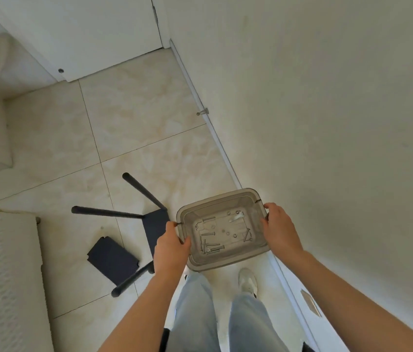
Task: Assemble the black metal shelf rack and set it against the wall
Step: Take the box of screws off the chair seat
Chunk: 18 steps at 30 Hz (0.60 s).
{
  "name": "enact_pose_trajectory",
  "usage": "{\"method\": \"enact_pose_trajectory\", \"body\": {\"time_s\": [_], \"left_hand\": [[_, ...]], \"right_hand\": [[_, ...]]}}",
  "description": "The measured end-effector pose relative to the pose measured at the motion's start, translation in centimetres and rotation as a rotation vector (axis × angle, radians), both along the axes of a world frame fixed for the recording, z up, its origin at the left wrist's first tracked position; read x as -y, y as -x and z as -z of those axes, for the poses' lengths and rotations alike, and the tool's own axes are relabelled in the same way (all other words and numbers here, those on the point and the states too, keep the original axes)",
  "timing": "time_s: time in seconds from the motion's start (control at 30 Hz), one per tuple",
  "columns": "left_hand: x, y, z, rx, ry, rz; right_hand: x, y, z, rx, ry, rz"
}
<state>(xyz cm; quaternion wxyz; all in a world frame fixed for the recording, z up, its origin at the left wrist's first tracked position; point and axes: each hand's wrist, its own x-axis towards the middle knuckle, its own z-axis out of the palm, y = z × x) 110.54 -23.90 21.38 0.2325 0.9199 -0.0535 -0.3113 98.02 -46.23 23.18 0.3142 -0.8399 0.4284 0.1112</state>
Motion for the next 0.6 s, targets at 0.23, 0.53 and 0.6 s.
{"method": "enact_pose_trajectory", "body": {"time_s": [0.23,0.53,0.6], "left_hand": [[1.2,-3.0,3.7,-0.045,0.058,0.046],[3.8,-2.3,15.4,-0.117,0.002,0.06],[4.4,-1.7,19.4,-0.175,0.004,0.068]], "right_hand": [[0.0,-2.4,5.0,-0.069,0.002,0.041],[2.3,-2.6,17.5,-0.054,0.072,0.009],[3.2,-2.6,21.6,-0.008,0.047,0.032]]}}
